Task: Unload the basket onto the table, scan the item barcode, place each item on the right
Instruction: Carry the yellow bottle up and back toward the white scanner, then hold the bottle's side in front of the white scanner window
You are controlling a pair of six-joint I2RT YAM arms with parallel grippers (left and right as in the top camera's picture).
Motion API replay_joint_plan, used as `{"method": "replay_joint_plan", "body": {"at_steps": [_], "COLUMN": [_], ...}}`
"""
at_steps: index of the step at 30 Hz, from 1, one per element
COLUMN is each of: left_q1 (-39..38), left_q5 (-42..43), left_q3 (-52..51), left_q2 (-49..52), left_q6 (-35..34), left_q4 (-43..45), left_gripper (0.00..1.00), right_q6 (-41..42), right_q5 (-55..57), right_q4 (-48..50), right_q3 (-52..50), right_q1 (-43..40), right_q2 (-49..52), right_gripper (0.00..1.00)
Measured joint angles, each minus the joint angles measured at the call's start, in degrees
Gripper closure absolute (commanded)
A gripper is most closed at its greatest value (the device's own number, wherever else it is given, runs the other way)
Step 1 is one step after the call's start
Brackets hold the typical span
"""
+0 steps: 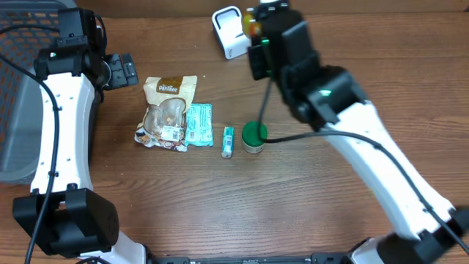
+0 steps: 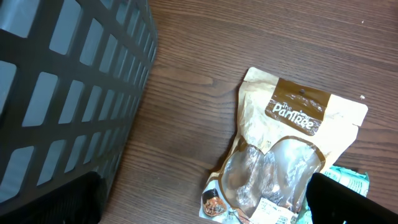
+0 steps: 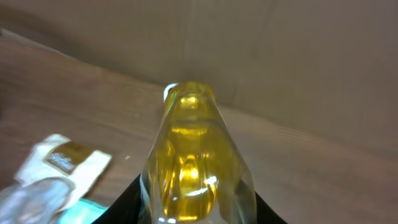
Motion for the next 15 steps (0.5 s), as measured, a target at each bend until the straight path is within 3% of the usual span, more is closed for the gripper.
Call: {"method": "replay_joint_plan", "body": {"at_steps": [6, 15], "left_q1": [0.00, 0.00], "left_q5": [0.00, 0.00], "left_q3": [0.00, 0.00], "left_q2": [0.00, 0.00], "left_q6": [0.00, 0.00], "left_q4": [0.00, 0.00], "left_gripper": [0.00, 0.00], "right_q6": [-11.76, -25.49], "right_q5": [9.44, 16.20], "right_q4": [10.95, 26.21], "right_q3": [0.00, 0.00], "right_q1": [3.21, 3.39], "right_q2": [10.19, 21.42], "right_gripper": [0.77, 0.82]}}
